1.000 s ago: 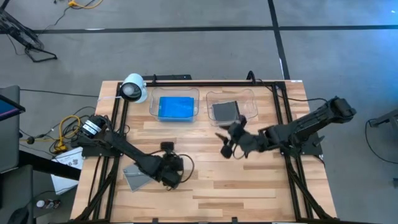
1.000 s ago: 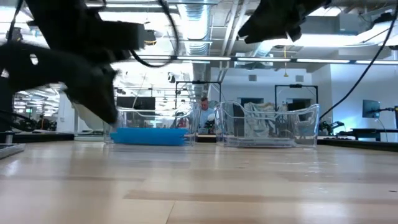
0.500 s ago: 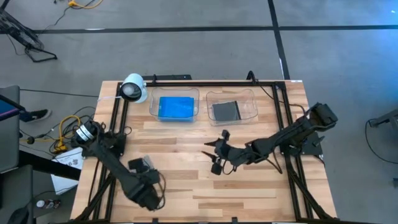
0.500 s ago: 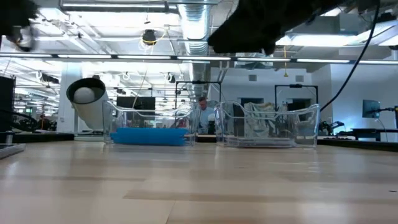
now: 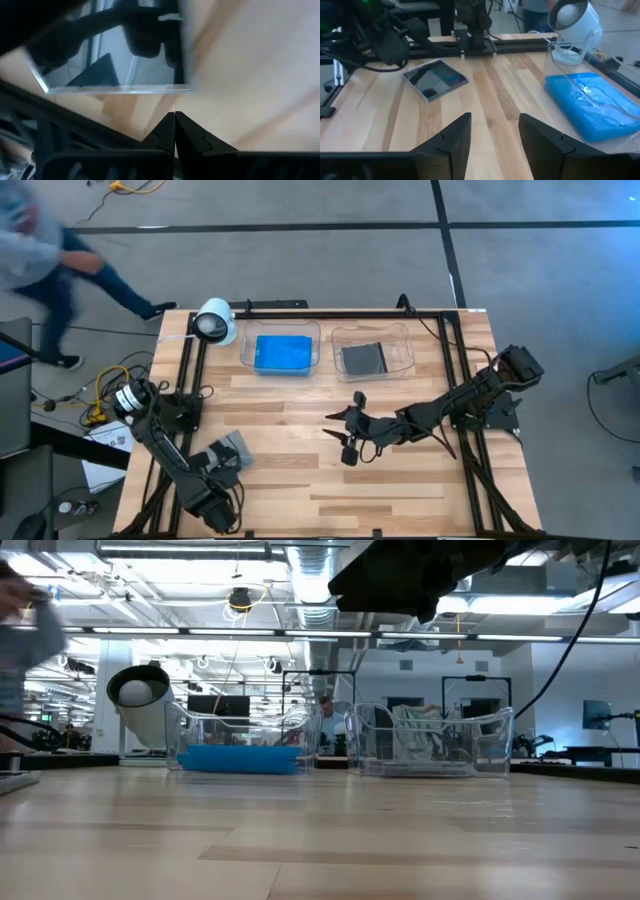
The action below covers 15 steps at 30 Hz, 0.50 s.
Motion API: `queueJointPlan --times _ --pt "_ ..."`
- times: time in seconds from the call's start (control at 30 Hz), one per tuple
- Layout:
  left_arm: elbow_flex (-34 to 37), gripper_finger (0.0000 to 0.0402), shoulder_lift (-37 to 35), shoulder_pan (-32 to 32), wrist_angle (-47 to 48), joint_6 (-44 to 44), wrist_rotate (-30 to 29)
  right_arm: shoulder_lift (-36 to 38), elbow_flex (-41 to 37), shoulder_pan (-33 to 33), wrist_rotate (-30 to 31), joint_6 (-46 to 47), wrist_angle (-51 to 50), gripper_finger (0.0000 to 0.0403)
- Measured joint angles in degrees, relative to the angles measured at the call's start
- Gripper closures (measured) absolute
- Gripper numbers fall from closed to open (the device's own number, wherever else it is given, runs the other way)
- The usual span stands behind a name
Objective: Pick & place jewel cases by type
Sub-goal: Put the black cd case into the right transparent bin
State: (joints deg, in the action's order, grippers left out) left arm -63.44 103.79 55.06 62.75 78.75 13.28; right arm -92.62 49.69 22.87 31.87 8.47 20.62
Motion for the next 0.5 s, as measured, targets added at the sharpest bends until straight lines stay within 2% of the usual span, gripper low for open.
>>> queueJointPlan --times 0.17,0.27,0.5 --pt "4.13 0.0401 0.0 2.09 -1.08 4.23 -0.24 0.0 0.0 -0.02 -0.01 0.0 0.02 0.0244" --pt "5.91 0.0401 0.0 2.73 -0.63 5.34 -3.05 0.0 0.0 -0.04 -0.08 0.0 0.04 0.0244" --pt "9.16 0.0401 -0.44 2.74 -1.41 4.95 -5.83 -0.02 0.0 -0.52 -0.49 0.04 0.05 0.0244"
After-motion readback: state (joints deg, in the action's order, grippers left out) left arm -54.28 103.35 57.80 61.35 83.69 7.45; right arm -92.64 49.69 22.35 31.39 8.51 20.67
